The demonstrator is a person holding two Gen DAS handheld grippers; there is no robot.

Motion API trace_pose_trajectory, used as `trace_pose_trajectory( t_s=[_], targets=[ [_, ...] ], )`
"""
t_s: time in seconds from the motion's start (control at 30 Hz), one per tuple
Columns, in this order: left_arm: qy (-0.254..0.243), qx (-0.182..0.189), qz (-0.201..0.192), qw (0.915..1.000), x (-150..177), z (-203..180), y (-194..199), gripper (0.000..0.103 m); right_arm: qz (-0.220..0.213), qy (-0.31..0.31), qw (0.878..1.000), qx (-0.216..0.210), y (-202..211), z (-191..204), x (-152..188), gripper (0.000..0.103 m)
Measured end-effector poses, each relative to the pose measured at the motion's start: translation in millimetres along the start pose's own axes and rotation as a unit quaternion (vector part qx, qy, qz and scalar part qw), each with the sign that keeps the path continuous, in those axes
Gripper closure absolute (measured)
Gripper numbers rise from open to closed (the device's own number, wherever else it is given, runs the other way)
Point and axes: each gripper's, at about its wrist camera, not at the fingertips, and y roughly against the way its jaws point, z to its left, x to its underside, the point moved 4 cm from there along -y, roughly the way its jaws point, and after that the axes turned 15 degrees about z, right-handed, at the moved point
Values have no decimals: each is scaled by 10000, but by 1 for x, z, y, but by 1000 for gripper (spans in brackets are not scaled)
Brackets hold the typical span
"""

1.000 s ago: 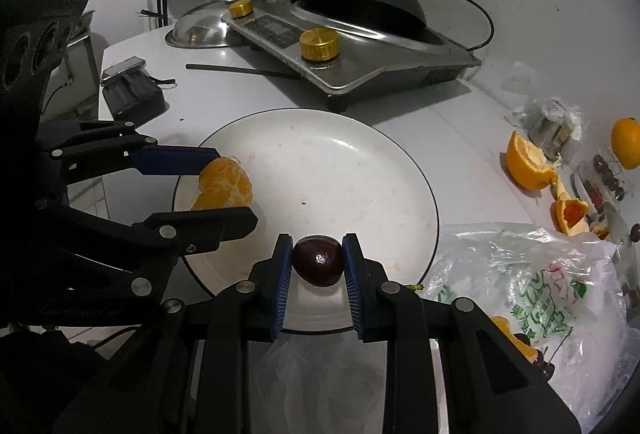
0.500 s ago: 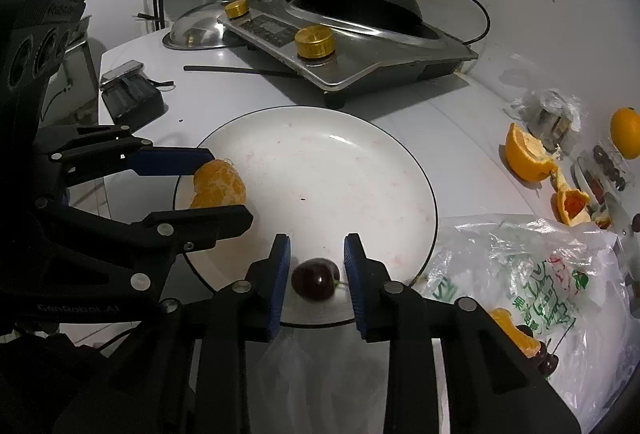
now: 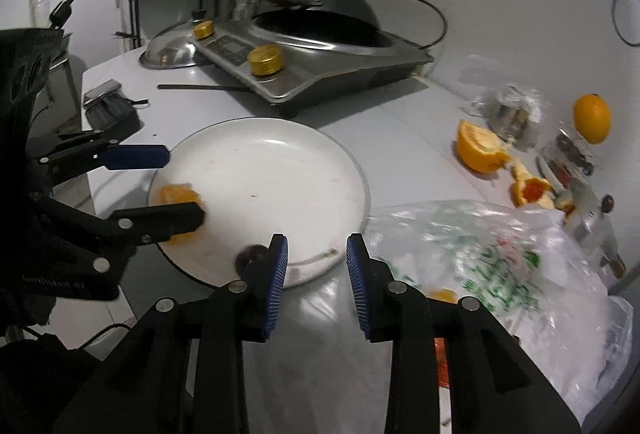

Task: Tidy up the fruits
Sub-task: 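Open the left tool onto the plate while the right tool releases the cherry there, then grasp a red strawberry with the left tool while the right tool grasps another cherry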

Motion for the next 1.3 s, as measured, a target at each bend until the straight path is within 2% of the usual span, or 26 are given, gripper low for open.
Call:
trace_pose_trajectory(
  t_s=[0.67,1.3],
  targets=[
    [-548,74,-81,9984,-11,-79,4,30,-242,-680,9973,167,30,-66,59,70],
    [-1210,32,171,9925,-16,-159,-13,30,-262,-1261,9915,157,29,-128,116,70]
  ],
)
